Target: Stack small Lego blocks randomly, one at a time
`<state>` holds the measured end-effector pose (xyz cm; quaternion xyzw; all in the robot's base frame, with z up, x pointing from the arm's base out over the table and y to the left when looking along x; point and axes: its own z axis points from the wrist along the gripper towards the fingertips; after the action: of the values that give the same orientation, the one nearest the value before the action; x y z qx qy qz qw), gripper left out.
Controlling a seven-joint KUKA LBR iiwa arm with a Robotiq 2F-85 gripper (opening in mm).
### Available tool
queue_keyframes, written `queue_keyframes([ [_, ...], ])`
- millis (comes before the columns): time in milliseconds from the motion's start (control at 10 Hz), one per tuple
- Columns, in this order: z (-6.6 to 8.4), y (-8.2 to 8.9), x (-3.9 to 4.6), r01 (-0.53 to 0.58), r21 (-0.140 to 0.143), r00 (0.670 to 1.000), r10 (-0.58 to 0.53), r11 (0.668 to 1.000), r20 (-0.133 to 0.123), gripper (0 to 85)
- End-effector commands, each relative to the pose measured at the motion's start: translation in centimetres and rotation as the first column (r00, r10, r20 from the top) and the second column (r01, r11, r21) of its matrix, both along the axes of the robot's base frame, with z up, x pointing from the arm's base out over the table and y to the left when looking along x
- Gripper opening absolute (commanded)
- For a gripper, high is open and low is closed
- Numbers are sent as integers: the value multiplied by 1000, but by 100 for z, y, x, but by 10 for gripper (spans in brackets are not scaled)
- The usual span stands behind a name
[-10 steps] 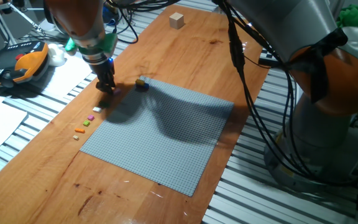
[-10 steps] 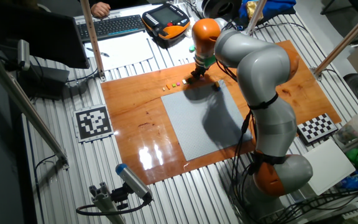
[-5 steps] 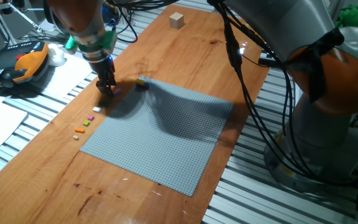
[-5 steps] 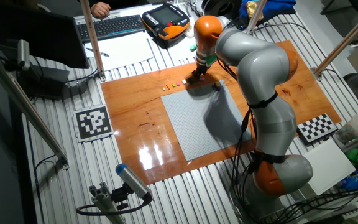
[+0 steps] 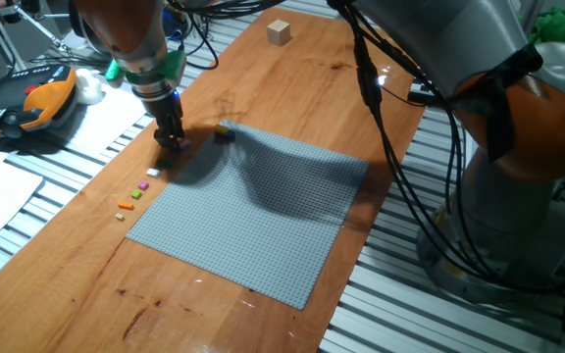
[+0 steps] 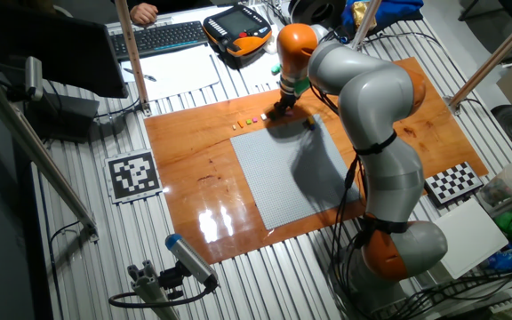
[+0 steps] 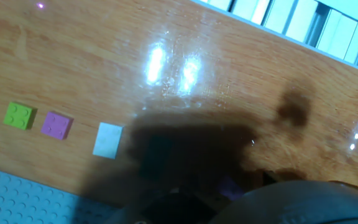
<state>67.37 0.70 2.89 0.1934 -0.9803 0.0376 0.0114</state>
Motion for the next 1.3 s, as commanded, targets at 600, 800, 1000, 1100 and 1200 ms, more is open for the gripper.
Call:
queue_keyframes([
  [600,10,-66,40,7,0,1000,-7,1000,1,340],
  [800,14,-79,50,3,-3,1000,-3,1000,1,340],
  [1000,16,-113,68,-8,-6,1000,8,1000,0,170],
  [1100,18,-146,89,-14,-4,1000,14,1000,-3,170],
  [1200,23,-172,104,-18,-4,1000,18,1000,-4,170],
])
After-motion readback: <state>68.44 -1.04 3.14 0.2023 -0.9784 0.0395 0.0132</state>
